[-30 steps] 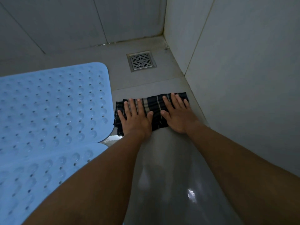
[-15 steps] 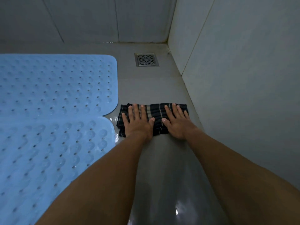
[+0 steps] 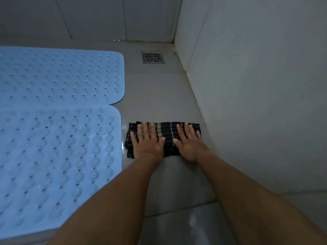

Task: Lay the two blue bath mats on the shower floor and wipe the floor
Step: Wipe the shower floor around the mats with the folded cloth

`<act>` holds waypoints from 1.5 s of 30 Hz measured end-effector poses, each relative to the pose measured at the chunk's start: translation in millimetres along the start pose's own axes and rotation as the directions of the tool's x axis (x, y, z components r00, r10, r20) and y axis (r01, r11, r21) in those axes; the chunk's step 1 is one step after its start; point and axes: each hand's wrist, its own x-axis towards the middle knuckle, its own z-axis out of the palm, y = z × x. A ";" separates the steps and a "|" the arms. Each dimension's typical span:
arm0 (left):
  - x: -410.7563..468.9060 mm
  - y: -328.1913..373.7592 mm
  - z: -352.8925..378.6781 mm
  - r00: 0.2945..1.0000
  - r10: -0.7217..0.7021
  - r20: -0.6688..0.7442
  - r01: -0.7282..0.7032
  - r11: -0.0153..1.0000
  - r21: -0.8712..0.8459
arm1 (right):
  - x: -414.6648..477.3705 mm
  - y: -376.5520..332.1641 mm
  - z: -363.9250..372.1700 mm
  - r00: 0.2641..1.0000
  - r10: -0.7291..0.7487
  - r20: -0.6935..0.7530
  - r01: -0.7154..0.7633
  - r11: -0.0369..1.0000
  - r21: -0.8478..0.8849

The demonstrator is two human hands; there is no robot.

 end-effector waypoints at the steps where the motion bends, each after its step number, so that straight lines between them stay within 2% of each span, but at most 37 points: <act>1: -8.0 0.1 2.0 1.000 -0.001 0.004 0.001 1.000 -0.002 | -7.6 1.3 3.7 1.000 -0.002 -0.007 0.002 1.000 0.004; 8: -54.5 1.7 14.6 0.999 0.005 0.047 -0.006 1.000 0.021 | -49.8 2.1 26.8 0.999 0.005 -0.035 -0.002 0.996 0.085; 14: -86.0 1.1 21.9 0.996 -0.011 0.094 0.009 1.000 0.017 | -74.5 5.4 34.4 0.999 -0.049 0.000 0.049 0.997 0.065; 17: -100.8 1.3 25.5 0.994 -0.012 0.109 0.009 1.000 0.023 | -89.2 4.2 40.3 0.996 -0.067 -0.055 0.072 0.992 0.104; 24: -115.2 -8.2 26.1 0.994 0.085 0.068 -0.088 0.995 0.041 | -116.7 6.0 48.6 0.978 -0.142 -0.154 0.149 0.988 0.038; 28: -119.4 -24.3 31.1 0.977 0.203 0.057 -0.208 0.974 0.094 | -128.2 11.4 47.0 0.988 -0.150 -0.019 0.150 0.988 -0.032; 32: -127.3 -48.8 26.7 0.938 0.309 0.158 -0.333 0.928 0.165 | -129.5 9.6 39.0 0.988 -0.141 0.068 0.147 0.984 -0.101; 37: -125.1 -44.3 14.2 0.920 0.323 0.221 -0.377 0.883 0.280 | -135.5 -0.7 41.7 0.989 -0.133 0.059 0.141 0.977 -0.157; 42: -125.7 -46.6 1.9 0.878 0.352 0.323 -0.473 0.736 0.484 | -145.1 -7.7 39.6 0.984 -0.177 0.034 0.180 0.951 -0.251; 45: -127.5 -46.2 4.2 0.890 0.345 0.299 -0.453 0.746 0.488 | -149.4 -4.5 35.6 0.980 -0.180 0.087 0.196 0.953 -0.231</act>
